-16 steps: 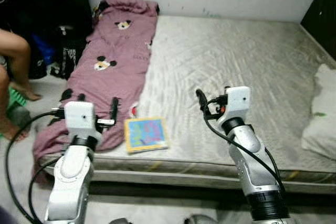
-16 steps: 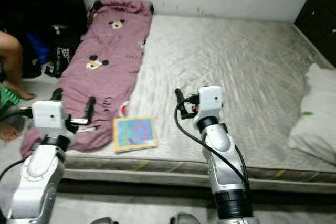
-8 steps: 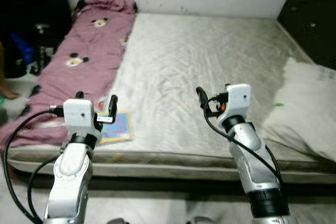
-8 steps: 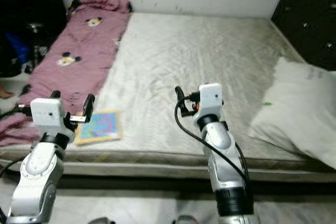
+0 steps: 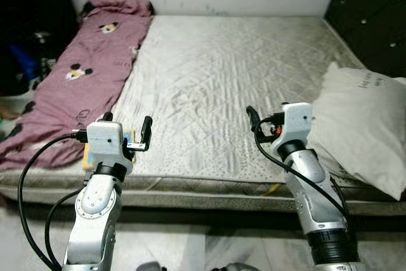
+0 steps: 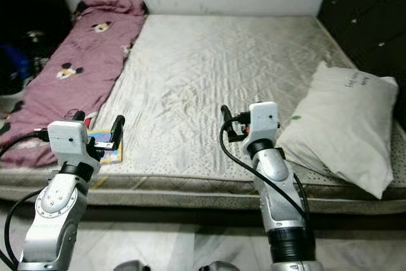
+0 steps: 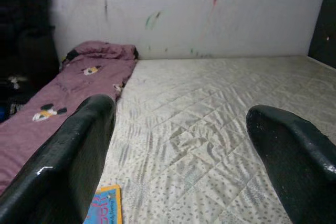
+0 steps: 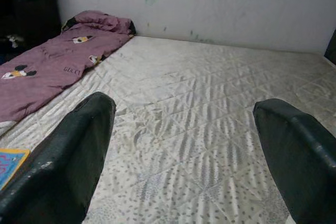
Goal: Clean up the room
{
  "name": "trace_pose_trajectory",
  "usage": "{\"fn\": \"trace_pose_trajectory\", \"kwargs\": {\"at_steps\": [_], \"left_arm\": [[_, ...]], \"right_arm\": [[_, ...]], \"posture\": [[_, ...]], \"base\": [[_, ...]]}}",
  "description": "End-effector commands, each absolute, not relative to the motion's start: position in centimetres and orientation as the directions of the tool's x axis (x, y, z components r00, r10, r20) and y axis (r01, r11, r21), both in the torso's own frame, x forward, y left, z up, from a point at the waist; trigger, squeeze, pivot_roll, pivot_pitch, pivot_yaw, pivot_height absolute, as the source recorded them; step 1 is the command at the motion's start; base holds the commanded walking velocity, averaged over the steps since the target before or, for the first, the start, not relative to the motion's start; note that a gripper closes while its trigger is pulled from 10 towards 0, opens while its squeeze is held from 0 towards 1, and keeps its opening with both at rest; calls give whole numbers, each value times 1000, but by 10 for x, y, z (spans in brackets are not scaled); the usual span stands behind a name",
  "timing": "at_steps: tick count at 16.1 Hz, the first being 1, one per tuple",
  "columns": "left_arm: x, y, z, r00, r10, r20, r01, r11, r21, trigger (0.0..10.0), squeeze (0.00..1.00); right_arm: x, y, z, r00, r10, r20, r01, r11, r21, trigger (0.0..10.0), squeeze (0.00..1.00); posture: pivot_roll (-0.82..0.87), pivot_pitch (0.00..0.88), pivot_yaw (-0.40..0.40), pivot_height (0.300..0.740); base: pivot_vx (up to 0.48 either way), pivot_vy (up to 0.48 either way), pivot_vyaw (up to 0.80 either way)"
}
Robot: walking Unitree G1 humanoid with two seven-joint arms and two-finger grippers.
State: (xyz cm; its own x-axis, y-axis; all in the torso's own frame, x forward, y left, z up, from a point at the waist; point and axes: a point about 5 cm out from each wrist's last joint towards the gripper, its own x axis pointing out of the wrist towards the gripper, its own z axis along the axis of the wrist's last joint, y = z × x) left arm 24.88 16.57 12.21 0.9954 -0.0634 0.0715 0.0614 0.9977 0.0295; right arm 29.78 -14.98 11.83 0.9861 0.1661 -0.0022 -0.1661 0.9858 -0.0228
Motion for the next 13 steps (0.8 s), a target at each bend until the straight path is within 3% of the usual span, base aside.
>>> {"fn": "trace_pose_trajectory", "kwargs": {"at_steps": [1,3,13], "left_arm": [[249,169,124,995,-56,80,54,998,32,10000,0],[248,172,125,997,-22,80,18,998,54,10000,0],[249,171,124,992,-90,87,88,996,17,10000,0]], "right_arm": [[299,-147,122,985,171,13,-171,985,-21,10000,0],[299,-147,121,985,171,12,-170,985,-19,10000,0],[301,-147,120,986,165,8,-165,986,1,10000,0]], "posture": [[-75,0,-17,740],[-73,0,-19,740],[-70,0,-17,740]], "base": [[0,0,0],[0,0,0],[24,0,0]]}}
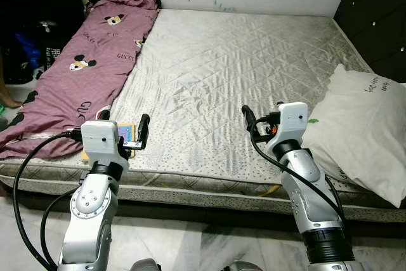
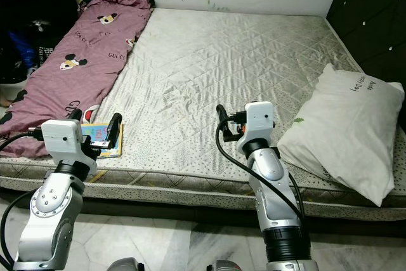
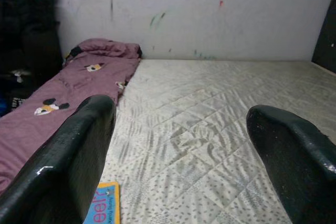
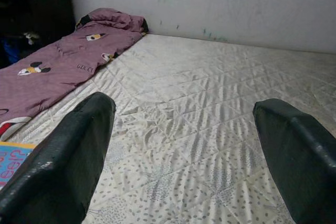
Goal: Clean up the room
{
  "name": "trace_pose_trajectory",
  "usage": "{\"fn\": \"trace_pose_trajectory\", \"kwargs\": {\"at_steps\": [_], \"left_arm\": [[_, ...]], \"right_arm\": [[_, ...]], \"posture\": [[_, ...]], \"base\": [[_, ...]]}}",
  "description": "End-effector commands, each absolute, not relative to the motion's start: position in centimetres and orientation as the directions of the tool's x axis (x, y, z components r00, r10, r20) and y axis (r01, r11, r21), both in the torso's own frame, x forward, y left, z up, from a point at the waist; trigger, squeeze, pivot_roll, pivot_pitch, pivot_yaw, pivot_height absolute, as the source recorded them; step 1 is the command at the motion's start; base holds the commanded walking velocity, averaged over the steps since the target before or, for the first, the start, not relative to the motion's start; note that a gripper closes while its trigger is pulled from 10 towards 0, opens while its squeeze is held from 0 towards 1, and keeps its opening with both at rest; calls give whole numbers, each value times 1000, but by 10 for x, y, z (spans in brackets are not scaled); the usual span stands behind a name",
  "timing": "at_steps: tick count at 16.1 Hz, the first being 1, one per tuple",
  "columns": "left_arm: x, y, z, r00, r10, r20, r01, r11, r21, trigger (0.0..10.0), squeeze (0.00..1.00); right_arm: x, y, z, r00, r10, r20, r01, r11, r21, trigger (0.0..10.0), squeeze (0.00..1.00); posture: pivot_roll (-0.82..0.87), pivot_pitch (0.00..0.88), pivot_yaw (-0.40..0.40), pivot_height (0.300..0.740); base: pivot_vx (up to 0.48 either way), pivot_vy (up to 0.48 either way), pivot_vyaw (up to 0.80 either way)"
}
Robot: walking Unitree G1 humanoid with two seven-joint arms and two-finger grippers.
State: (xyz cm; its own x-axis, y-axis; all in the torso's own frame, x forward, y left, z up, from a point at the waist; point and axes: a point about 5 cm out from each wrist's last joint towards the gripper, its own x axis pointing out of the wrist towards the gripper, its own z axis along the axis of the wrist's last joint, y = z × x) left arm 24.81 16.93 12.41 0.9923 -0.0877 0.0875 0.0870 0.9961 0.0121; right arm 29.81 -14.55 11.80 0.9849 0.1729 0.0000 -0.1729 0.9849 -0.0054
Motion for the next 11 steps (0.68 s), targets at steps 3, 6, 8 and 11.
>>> {"fn": "trace_pose_trajectory", "kwargs": {"at_steps": [3,6,8,11], "left_arm": [[248,170,124,992,-96,86,96,995,11,10000,0],[247,170,124,991,-98,87,98,995,8,10000,0],[247,169,124,991,-101,85,101,995,6,10000,0],[248,167,121,991,-106,76,106,994,-3,10000,0]], "right_arm": [[301,-146,120,986,166,7,-166,986,5,10000,0],[301,-145,120,986,165,8,-165,986,8,10000,0],[301,-146,120,987,162,7,-162,987,9,10000,0],[302,-146,117,988,155,0,-155,988,14,10000,0]], "posture": [[-68,0,-15,740],[-69,0,-13,740],[-70,0,-13,740],[-71,0,-11,740]], "base": [[251,0,-390],[285,0,-737],[298,0,-756],[306,0,0]]}}
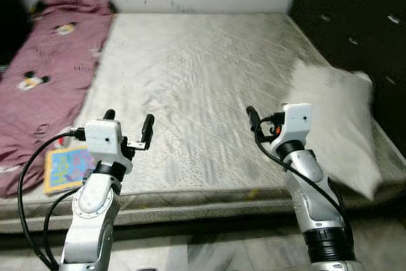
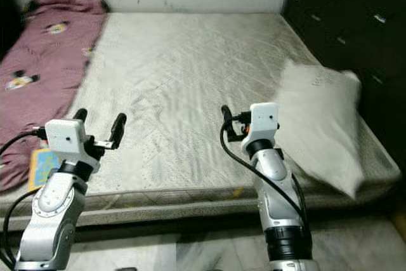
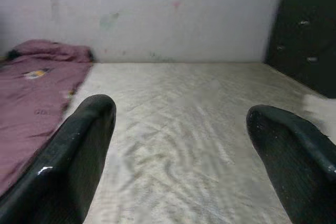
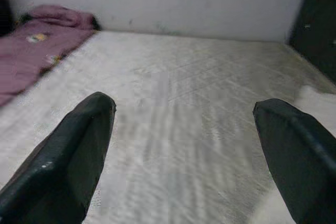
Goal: Clean up the room
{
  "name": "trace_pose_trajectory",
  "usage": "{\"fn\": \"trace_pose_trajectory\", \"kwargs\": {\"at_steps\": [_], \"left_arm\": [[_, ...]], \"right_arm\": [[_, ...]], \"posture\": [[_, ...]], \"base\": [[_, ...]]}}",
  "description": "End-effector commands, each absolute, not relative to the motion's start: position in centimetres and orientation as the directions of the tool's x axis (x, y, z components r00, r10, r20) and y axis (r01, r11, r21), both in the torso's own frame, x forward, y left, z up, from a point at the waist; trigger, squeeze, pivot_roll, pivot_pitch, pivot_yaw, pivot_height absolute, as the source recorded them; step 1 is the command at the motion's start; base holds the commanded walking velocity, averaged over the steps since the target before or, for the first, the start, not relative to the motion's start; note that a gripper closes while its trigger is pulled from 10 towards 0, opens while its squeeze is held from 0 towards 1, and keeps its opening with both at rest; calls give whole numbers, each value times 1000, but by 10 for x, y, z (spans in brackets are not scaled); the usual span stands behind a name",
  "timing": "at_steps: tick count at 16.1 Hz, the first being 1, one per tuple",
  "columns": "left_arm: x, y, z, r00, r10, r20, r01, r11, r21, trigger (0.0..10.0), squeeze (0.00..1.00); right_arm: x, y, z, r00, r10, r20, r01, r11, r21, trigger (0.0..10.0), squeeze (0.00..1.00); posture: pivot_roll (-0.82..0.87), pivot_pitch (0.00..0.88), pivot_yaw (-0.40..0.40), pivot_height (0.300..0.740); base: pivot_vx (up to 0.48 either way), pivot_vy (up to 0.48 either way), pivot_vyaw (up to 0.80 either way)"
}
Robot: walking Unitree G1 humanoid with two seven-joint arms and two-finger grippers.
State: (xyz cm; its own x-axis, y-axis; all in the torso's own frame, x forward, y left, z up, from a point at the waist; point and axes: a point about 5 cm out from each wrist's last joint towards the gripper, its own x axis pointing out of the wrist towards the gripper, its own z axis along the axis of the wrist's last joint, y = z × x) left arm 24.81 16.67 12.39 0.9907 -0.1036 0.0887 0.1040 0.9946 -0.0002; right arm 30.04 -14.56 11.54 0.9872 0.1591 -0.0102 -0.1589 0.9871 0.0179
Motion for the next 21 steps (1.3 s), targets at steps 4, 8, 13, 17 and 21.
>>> {"fn": "trace_pose_trajectory", "kwargs": {"at_steps": [4,8,13,17,21], "left_arm": [[250,166,120,993,-102,63,102,995,5,10000,0],[254,168,120,996,-66,60,65,998,6,10000,0],[256,165,117,995,-91,48,90,996,9,10000,0],[255,163,119,994,-95,58,96,995,-4,10000,0],[255,163,119,993,-98,59,98,995,-4,10000,0]], "right_arm": [[305,-144,118,988,154,5,-154,988,16,10000,0],[308,-141,118,988,153,12,-154,988,28,10000,0],[316,-141,111,992,126,-18,-124,990,73,10000,0],[316,-140,113,990,140,-9,-139,988,69,10000,0],[316,-140,112,990,142,-11,-141,988,66,10000,0]], "posture": [[-72,0,-8,740],[-69,0,-5,740],[-66,0,-9,740],[-67,0,-13,740],[-66,0,-14,740]], "base": [[141,0,0],[0,0,0],[0,0,0],[0,-243,627],[0,-393,245]]}}
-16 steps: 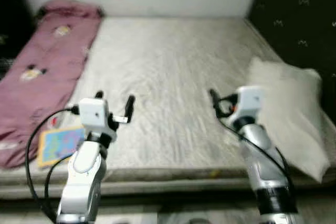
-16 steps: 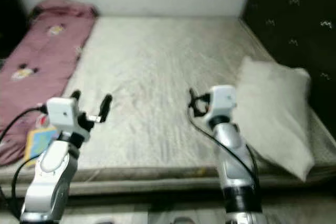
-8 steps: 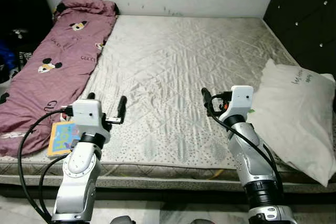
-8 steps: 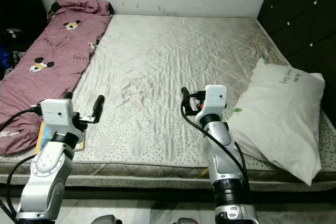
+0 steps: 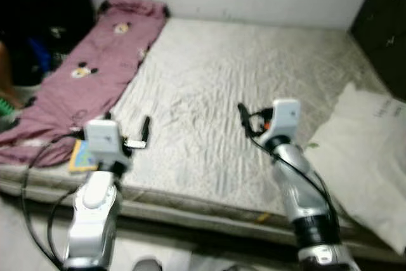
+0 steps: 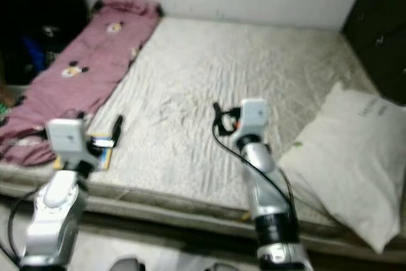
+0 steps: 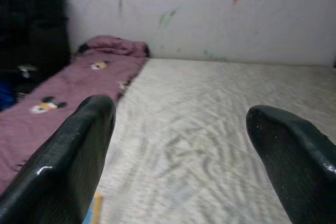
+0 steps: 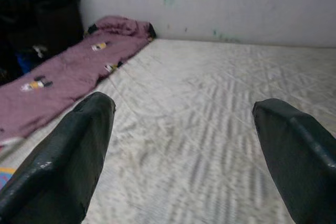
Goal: Clean up the room
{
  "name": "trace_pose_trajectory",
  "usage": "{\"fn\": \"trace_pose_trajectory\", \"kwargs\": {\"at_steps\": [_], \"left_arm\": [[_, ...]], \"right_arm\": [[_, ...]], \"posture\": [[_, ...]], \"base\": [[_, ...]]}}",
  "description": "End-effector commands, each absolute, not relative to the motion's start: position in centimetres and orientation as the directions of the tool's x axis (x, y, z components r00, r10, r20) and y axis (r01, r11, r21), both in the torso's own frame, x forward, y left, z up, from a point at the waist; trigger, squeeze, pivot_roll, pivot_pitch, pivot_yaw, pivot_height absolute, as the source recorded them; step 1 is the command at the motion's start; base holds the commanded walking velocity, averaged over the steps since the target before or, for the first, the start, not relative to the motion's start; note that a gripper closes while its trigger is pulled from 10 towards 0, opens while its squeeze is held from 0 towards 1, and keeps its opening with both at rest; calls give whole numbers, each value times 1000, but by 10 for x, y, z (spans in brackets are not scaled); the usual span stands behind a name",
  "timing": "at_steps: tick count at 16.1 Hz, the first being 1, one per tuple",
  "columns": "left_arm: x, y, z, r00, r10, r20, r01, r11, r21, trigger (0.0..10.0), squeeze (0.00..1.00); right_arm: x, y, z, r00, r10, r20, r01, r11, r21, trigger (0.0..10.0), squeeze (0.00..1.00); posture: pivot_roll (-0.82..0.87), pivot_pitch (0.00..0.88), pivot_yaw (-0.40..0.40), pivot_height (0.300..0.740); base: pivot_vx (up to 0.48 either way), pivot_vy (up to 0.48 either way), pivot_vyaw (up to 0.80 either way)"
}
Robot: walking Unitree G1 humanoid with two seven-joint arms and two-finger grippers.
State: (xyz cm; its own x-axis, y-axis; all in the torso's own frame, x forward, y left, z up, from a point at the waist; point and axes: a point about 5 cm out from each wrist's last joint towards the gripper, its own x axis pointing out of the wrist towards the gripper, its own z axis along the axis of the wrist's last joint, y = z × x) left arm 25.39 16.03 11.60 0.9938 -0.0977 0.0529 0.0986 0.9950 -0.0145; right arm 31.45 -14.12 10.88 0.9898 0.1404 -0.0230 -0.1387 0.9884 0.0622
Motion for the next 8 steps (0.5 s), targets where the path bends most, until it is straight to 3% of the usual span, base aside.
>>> {"fn": "trace_pose_trajectory", "kwargs": {"at_steps": [1,8], "left_arm": [[255,163,119,993,-97,59,98,995,-5,10000,0],[255,162,119,993,-101,59,102,995,-6,10000,0]], "right_arm": [[316,-140,112,990,142,-11,-141,988,66,10000,0],[317,-140,112,989,149,-12,-148,987,61,10000,0]], "posture": [[-66,0,-14,740],[-64,0,-19,740]], "base": [[0,-412,0],[0,-411,0]]}}
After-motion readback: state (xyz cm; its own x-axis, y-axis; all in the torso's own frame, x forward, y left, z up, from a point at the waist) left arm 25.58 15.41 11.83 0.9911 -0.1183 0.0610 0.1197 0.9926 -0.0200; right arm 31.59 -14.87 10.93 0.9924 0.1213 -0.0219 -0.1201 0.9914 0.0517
